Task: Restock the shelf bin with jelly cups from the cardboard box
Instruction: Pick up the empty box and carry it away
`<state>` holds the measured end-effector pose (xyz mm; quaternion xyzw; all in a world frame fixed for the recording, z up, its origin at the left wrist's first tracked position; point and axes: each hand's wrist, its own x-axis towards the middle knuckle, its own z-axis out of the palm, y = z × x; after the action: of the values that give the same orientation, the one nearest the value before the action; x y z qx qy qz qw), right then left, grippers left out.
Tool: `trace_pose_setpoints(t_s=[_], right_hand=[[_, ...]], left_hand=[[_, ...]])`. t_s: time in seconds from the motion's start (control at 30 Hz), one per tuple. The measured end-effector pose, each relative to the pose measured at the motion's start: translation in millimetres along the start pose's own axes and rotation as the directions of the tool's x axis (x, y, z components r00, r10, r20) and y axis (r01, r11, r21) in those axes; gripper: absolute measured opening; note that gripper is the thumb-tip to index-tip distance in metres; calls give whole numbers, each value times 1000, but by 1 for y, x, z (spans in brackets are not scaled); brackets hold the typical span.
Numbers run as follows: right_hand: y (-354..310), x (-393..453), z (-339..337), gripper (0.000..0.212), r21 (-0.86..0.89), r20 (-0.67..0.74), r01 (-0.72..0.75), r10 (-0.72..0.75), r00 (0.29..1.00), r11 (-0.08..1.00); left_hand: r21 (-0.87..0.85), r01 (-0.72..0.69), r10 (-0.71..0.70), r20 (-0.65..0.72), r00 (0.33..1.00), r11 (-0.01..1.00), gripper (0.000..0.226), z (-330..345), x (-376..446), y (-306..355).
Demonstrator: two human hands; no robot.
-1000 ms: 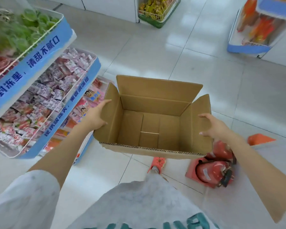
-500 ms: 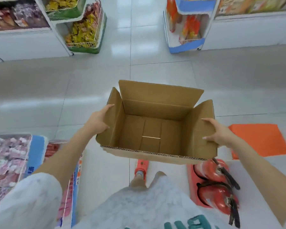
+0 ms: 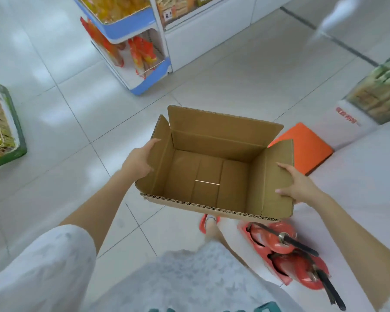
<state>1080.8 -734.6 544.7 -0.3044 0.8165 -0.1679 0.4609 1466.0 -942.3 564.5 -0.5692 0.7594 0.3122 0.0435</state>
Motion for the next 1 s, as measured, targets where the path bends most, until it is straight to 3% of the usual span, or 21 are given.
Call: trace_pose_setpoints(t_s=[0.2, 0.37, 0.53, 0.8, 1.0], right_hand=[[8, 59, -30, 82, 62, -64, -129, 133, 989, 990], [26, 96, -27, 81, 142, -87, -233, 247, 965, 962], [69, 147, -2, 85, 220, -87, -336, 362, 928, 916], [167, 259, 55, 91, 344, -50, -492, 539, 841, 800], [227, 318, 100, 90, 332, -133, -493, 558, 819, 804]], left_hand=[[186, -98, 81, 98, 992, 978, 87, 4, 125, 75], [404, -208, 167, 134, 977, 891, 76, 27, 197, 122], [432, -317, 245, 215, 946, 845, 72, 77, 280, 141], [447, -445, 292, 371, 882, 776, 79, 217, 398, 138], [424, -460, 285, 414, 864, 780, 80, 316, 448, 101]])
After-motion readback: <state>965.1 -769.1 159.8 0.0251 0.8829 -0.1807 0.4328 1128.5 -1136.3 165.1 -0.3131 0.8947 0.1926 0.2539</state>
